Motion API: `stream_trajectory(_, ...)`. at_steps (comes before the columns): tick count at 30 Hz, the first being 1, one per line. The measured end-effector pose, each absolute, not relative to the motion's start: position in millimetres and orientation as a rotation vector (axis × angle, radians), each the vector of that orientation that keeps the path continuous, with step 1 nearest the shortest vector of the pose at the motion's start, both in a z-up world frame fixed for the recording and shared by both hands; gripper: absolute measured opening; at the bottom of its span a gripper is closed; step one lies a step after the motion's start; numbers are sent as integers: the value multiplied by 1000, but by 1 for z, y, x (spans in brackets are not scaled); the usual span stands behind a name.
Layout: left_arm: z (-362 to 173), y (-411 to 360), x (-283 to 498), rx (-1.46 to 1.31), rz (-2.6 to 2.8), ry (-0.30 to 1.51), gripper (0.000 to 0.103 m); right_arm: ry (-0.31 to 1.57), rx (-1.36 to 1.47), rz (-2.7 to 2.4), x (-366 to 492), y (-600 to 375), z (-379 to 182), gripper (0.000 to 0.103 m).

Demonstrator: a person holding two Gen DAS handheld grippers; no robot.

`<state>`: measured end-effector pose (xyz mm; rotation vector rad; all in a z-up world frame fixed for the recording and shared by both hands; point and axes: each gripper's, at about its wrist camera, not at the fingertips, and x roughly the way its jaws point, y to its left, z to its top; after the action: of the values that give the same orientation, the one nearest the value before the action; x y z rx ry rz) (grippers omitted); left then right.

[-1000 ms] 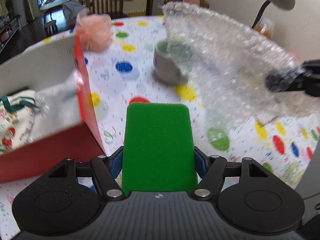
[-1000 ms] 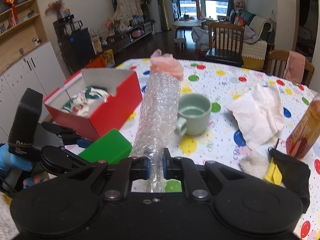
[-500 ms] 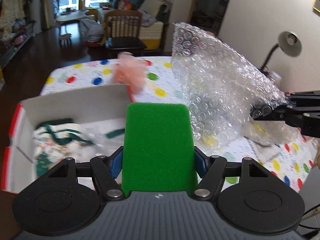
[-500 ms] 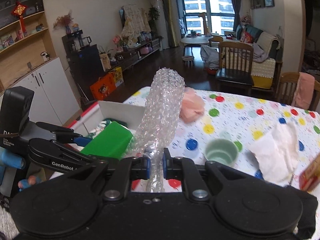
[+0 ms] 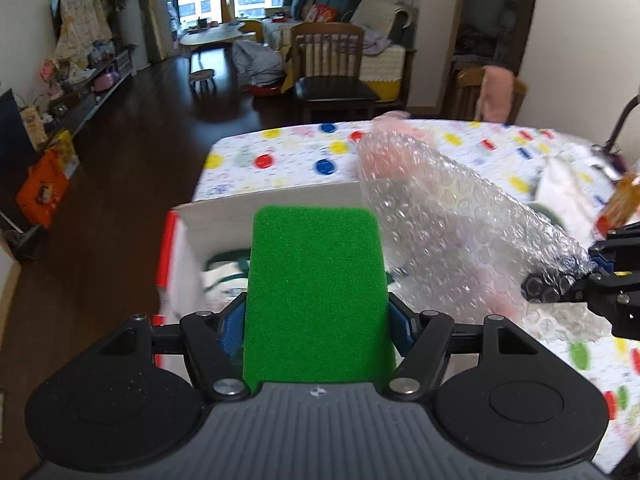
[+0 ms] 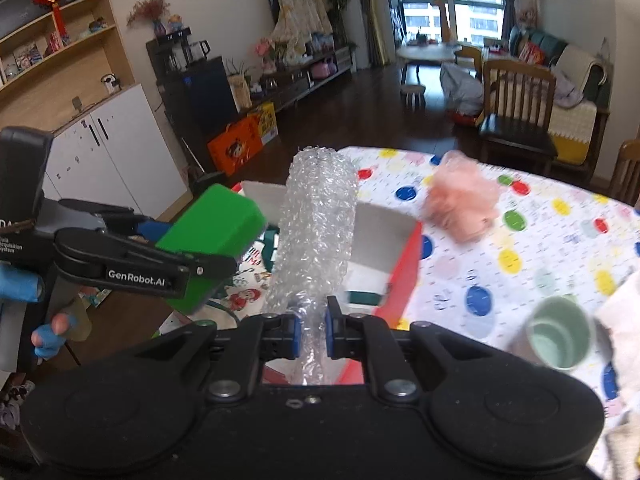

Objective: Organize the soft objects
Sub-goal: 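Lower the bubble wrap into the box and open the right gripper while the left gripper releases the sponge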

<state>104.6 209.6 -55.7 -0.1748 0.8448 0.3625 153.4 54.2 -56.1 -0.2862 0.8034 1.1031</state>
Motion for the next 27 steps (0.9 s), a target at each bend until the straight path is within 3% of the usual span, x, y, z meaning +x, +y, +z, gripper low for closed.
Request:
stream_trajectory(16, -113, 246, 138, -90, 347, 1002, 69, 940, -404, 1036, 150, 134, -123, 10)
stream_trajectory(27, -136, 254, 149, -77, 339, 1060, 70, 962, -428, 984, 149, 145, -138, 11)
